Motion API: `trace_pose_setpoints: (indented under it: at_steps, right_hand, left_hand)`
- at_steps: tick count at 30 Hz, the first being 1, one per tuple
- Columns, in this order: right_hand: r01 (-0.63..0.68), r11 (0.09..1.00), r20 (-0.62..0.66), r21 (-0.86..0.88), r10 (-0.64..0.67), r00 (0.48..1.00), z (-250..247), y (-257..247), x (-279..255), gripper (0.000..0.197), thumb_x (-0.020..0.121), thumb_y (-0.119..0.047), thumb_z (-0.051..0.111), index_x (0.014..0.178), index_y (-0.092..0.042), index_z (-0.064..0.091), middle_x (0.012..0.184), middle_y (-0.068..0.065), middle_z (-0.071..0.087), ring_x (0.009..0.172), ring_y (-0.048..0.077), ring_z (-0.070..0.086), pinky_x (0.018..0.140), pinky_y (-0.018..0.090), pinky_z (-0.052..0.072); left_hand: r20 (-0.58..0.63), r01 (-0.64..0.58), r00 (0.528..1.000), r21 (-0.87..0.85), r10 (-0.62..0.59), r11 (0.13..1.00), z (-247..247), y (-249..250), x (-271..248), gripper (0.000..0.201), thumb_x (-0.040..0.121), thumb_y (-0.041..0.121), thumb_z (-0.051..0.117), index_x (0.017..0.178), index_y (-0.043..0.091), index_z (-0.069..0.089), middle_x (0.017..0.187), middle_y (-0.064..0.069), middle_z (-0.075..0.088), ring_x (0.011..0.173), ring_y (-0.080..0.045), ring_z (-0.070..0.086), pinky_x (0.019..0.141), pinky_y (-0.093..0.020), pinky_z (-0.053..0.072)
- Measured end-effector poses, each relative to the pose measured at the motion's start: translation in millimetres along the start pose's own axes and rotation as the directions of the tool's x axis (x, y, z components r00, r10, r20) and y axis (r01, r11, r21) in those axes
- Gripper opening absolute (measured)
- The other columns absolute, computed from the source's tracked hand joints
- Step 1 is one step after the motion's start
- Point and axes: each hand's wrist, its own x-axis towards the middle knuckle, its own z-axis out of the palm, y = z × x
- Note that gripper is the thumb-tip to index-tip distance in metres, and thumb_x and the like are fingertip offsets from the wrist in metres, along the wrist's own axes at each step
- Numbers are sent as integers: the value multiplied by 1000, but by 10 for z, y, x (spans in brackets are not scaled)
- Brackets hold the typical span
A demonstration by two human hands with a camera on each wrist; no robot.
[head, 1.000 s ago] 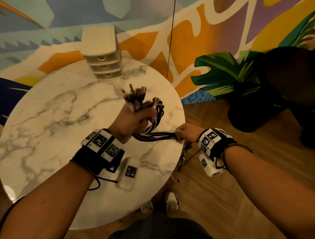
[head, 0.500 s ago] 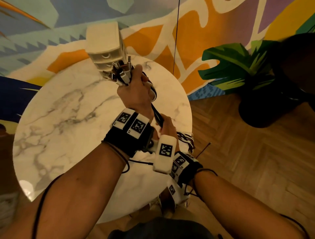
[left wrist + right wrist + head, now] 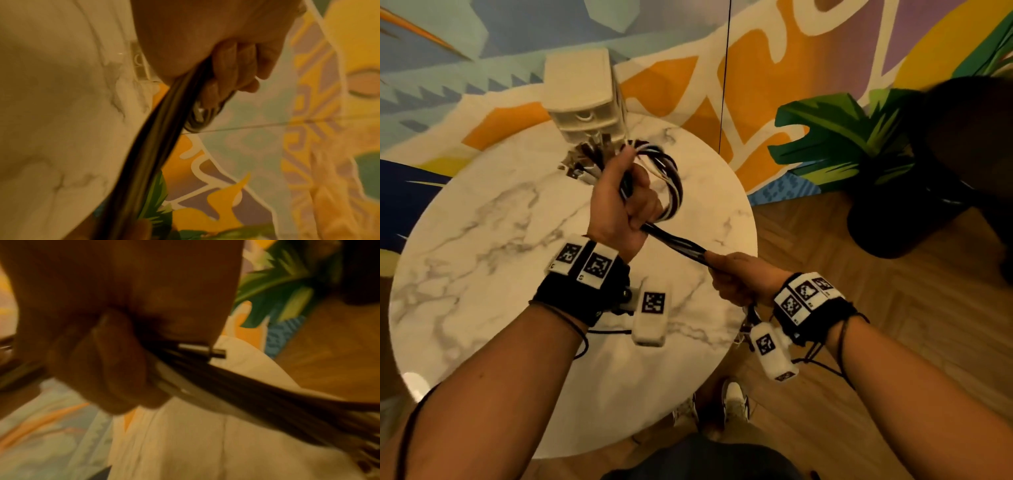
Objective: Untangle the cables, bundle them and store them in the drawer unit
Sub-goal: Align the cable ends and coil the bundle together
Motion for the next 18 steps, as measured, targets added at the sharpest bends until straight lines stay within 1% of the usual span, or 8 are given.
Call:
trace_pose_setpoints:
  at_steps: [2,4,6,8,10,12,15,18]
  right_hand:
    - [-126,990,121,70,117,986,-63,-10,-26,44,84,-48,51,50,-22,42,43,-8,30,34,5,20,34,18,12]
    - [-190,981,162,33,183,970,-94,-38,-44,37,82,-44,50,56,-18,46,43,-8,31,32,3,20,33,17,10]
    - [-209,973,164,-98,223,961,-94,-91,-61,29,77,-37,56,67,-12,46,45,-8,31,32,2,21,33,15,12]
    - [-211,934,133,-287,257,957,-75,-159,-76,21,76,-28,55,69,-10,46,45,-6,34,33,4,25,36,15,18]
    - [-244,869,33,-430,285,958,-69,-210,-72,34,88,-31,51,62,-12,43,45,-4,36,36,7,31,39,16,28]
    - [-269,820,-28,-505,296,955,-73,-242,-75,45,92,-46,47,58,-15,45,49,0,36,40,11,35,44,19,35]
    - [-327,798,-71,-506,339,938,-63,-274,-67,53,88,-60,47,51,-22,41,50,-2,29,44,13,22,47,27,20]
    - [-377,809,-135,-451,356,925,3,-373,-53,52,91,-57,44,54,-20,41,46,-5,29,37,9,18,39,20,13]
  left_hand:
    - [187,61,978,173,-93,983,55,26,-142,43,91,28,47,52,10,51,30,4,29,26,-10,22,39,-23,17]
    - [297,77,932,392,-205,917,127,36,-308,28,81,14,60,55,9,53,35,3,44,27,-9,36,36,-22,25]
    - [449,-103,832,703,-327,703,172,-1,-455,13,79,13,66,69,6,61,52,0,62,46,-9,57,45,-21,44]
    - [547,-378,670,833,-502,403,156,-90,-539,15,78,30,70,70,18,69,60,7,66,57,-2,59,57,-16,47]
    - [512,-511,615,838,-600,191,65,-136,-540,24,81,26,71,58,22,64,47,13,54,48,1,50,50,-9,36]
    - [476,-587,611,809,-632,42,-67,-169,-500,25,84,26,65,60,26,58,49,9,49,47,-4,47,49,-10,32]
    - [429,-705,582,690,-691,-165,-237,-242,-470,33,81,45,49,95,20,65,80,4,64,67,-9,57,65,-20,49]
    - [429,-797,546,531,-720,-288,-255,-321,-501,37,83,50,46,104,25,64,97,6,67,85,-15,61,78,-28,51]
